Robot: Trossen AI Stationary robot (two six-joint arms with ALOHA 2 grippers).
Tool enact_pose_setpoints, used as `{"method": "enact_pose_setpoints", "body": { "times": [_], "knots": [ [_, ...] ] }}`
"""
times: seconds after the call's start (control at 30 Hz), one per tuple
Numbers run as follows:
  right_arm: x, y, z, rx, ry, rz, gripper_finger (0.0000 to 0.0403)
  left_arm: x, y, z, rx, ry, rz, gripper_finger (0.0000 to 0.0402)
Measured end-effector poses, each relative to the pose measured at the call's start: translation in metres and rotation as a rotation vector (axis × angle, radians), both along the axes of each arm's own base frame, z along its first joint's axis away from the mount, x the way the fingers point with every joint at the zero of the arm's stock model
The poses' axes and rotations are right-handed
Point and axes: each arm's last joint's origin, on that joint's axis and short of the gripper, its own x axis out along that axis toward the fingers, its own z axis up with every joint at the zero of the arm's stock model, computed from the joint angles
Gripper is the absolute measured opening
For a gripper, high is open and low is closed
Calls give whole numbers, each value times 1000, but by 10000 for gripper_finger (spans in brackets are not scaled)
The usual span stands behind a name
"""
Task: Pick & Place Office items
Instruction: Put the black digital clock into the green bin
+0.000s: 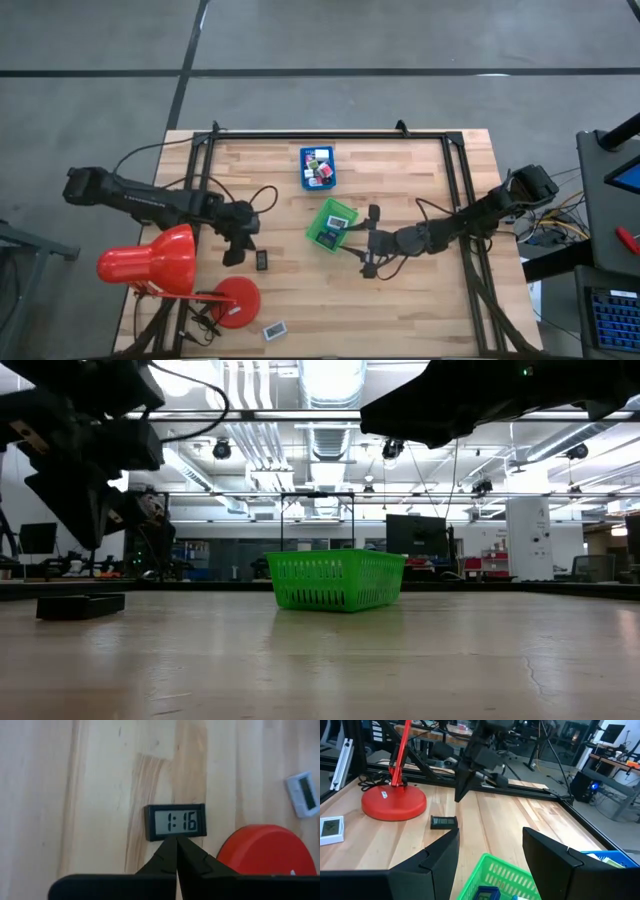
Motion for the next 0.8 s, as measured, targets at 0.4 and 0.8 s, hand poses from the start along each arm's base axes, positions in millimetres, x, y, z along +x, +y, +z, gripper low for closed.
{"method": "enact_pose_setpoints", "body": {
  "times": [0.4,0.8],
  "knots": [
    [0,0,0,-2,1,0,212,16,-11,-28,3,243,-7,0],
    [0,0,0,-4,3,0,212,43,-23,-36,1,279,-89,0]
  ]
}}
